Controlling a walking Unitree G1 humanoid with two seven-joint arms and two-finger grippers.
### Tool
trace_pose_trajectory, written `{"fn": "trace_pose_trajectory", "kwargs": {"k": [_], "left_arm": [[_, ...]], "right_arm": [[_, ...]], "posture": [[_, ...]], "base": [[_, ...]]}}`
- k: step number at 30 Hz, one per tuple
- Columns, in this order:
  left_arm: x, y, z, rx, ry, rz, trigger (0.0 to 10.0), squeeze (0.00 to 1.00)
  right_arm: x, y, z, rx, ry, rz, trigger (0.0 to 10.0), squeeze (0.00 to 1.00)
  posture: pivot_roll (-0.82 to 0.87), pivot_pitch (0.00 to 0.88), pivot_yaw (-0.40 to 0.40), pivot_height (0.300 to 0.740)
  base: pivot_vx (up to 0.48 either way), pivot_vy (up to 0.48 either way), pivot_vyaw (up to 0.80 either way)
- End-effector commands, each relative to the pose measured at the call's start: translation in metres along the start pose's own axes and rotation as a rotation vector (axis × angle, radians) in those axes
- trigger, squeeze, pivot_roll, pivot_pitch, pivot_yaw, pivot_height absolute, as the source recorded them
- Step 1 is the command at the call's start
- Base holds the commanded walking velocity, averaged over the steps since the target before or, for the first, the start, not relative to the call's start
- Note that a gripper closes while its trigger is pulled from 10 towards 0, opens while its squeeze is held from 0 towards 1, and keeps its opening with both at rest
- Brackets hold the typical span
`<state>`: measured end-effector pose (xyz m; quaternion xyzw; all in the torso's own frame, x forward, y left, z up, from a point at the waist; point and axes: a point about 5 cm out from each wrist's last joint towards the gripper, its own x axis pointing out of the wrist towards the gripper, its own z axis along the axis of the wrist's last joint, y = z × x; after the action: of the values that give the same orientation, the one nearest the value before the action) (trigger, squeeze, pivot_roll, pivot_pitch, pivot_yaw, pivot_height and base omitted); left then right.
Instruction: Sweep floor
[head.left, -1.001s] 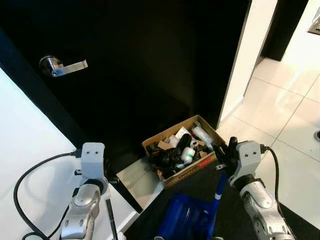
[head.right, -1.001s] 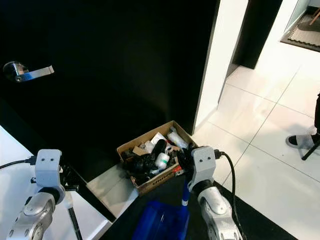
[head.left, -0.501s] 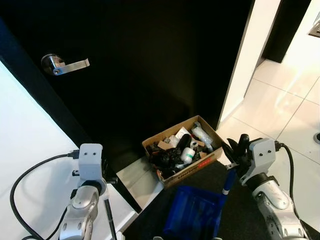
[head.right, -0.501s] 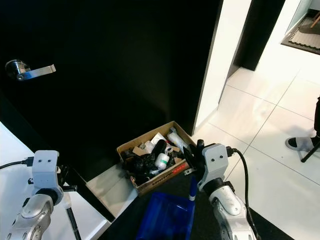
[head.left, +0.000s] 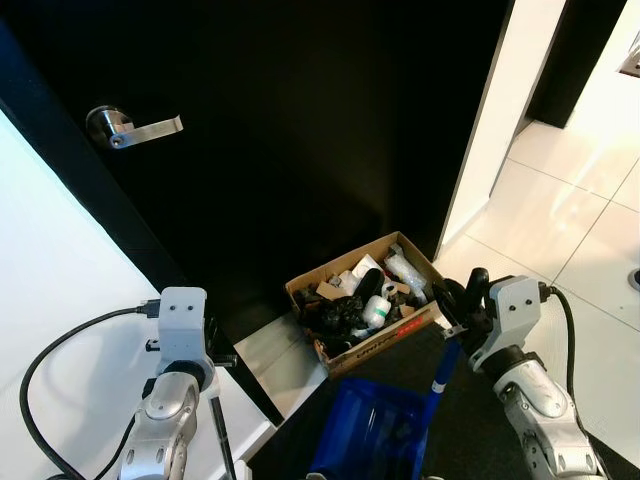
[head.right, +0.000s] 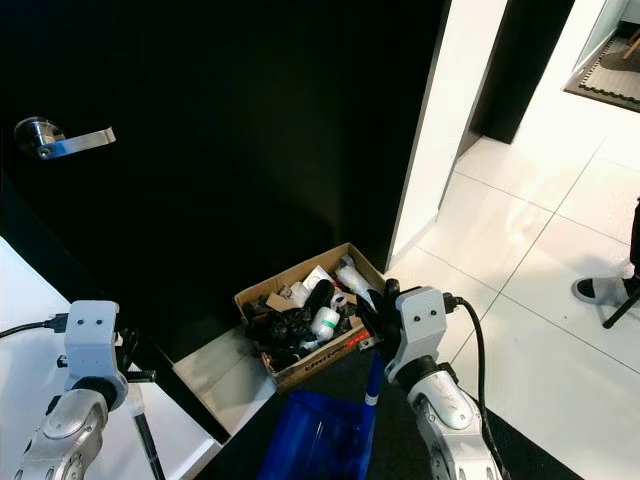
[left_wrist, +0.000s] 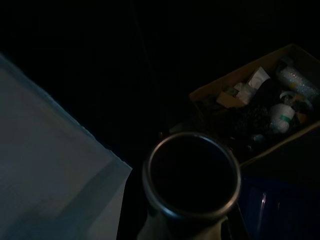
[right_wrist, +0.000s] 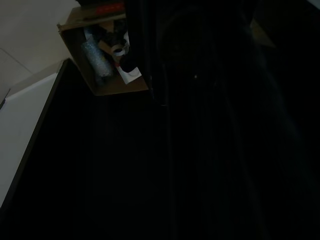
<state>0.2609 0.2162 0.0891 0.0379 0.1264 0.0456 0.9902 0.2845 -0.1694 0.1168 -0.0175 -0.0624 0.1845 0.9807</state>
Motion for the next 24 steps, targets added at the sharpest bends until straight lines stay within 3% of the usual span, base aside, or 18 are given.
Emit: {"fn": "trace_pose_trajectory", "kwargs": {"k": [1,24], "left_arm": [[-0.0030,0.0018,0.0088,0.015,-0.052,0.012,10.0,0.00],[-0.0029,0.0022,0.0089,0.020,-0.048,0.013,10.0,0.00]], "right_arm": [[-0.0001,-0.0023,0.0009,0.004,-0.003,-0.003,10.0,0.00],[-0.0016,-0.0002,-0.0023,0.009,0.011,-0.003,10.0,0.00]], "posture": [[0.04,0.155,0.074,0.740],[0.04,0.160,0.081,0.740]], "base": [[-0.244,0.000,0.00],[-0.328,0.000,0.00]]}}
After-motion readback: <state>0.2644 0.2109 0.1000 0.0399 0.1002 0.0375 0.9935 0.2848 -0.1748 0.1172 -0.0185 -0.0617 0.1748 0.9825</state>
